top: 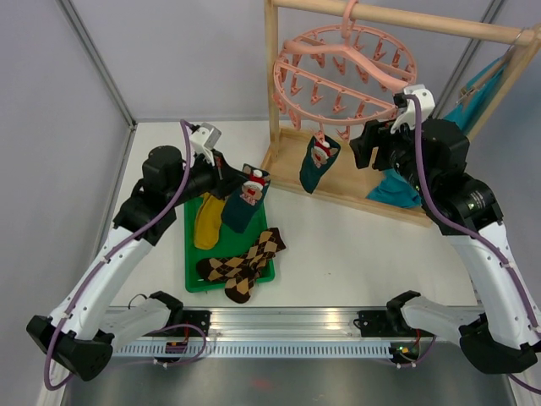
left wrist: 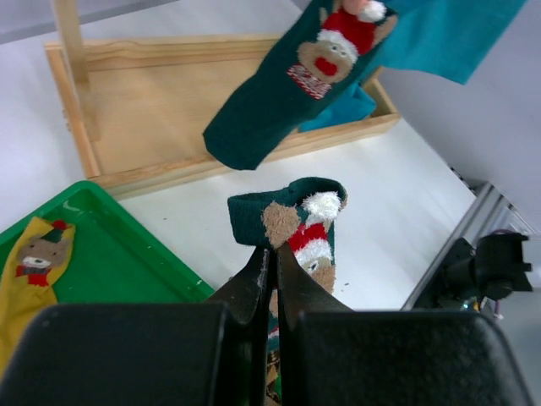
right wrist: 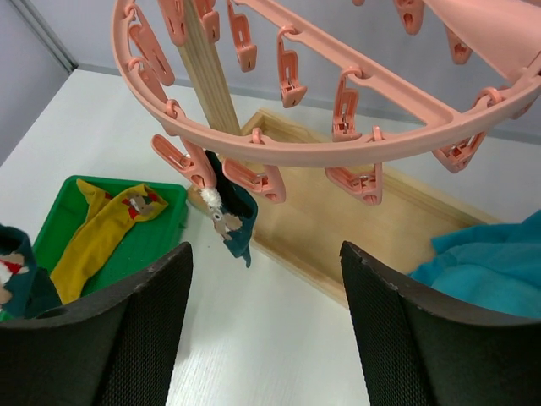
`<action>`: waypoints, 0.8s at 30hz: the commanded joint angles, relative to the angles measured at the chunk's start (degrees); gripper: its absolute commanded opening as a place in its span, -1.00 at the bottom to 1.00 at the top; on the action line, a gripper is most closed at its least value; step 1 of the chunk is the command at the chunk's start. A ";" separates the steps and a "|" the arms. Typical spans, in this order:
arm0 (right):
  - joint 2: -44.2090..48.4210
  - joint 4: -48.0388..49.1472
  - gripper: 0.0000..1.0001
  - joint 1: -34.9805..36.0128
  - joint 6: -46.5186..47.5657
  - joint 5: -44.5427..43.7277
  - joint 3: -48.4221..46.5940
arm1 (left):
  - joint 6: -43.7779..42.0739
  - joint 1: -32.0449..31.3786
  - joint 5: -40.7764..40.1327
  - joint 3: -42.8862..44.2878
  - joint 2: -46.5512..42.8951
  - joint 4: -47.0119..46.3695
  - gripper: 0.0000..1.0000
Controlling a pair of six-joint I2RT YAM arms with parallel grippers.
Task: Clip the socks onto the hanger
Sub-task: Pick up the sock from the bin, then open the clamp at the hanger.
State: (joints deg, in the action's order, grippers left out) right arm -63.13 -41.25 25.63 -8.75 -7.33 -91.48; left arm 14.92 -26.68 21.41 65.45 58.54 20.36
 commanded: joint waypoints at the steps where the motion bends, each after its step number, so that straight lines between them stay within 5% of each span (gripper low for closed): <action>1: 1.52 2.66 0.51 -0.05 3.91 0.55 3.48 | 2.13 -0.66 5.22 2.49 -0.71 -2.43 -0.95; 24: -0.76 26.40 0.30 -0.05 6.47 2.59 15.46 | 3.01 -3.03 5.05 2.58 0.78 -3.84 -0.95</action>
State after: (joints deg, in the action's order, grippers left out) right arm -62.89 -19.81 25.63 -3.07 -4.38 -75.96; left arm 16.62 -29.39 25.67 66.52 59.02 19.11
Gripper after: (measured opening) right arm 0.654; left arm 0.033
